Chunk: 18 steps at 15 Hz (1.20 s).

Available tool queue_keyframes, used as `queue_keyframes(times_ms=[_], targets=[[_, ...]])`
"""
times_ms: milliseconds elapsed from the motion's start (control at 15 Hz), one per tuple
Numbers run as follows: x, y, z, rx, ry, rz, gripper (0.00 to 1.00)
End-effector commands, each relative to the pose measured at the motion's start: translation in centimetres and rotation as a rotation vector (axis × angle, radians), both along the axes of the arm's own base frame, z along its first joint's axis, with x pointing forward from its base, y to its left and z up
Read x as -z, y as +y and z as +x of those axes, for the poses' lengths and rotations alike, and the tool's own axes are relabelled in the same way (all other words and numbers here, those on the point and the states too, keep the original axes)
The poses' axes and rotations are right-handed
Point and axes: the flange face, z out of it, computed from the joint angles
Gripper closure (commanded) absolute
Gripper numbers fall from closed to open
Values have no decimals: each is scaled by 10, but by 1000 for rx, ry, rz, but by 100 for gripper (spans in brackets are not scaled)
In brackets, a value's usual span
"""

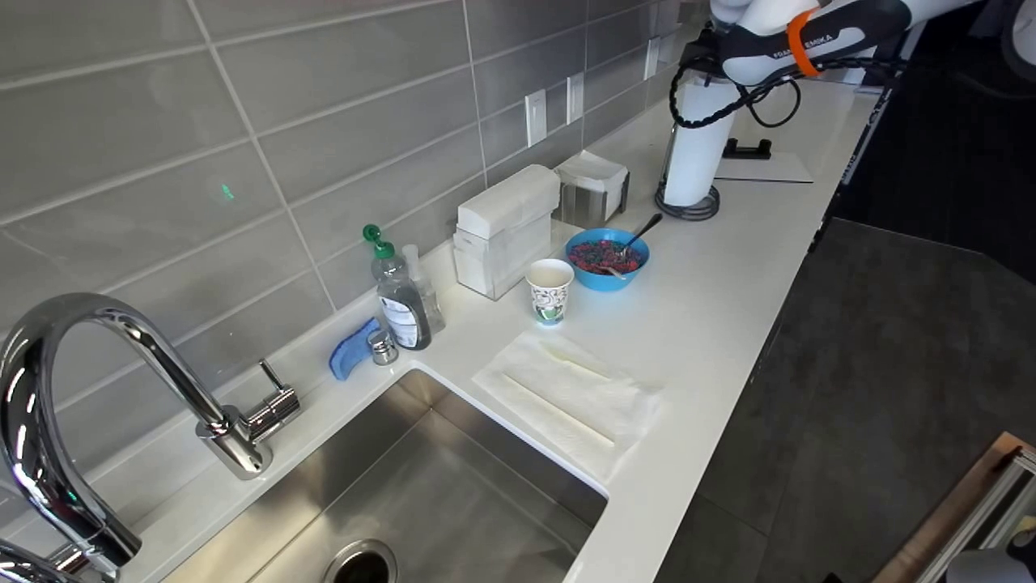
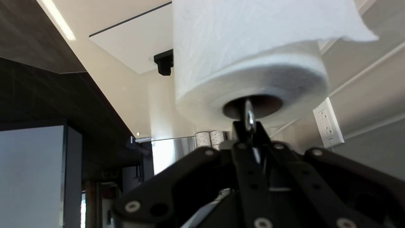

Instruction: Move the paper towel roll slightly to the right

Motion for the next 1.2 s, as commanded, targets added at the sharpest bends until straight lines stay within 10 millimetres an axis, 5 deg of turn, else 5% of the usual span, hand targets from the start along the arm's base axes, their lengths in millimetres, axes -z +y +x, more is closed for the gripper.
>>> queue_keyframes(times_ms=[0,333,400,800,1000,1133], targets=[[-9,-3,12,79,-50,-26,98],[-6,-3,17,138,-52,-27,98],[-6,-3,18,148,-57,-30,68],[-22,2,19,130,-80,-30,31],[-30,18,4,-12,2,2,7],[-35,28,-14,-105,51,12,0]])
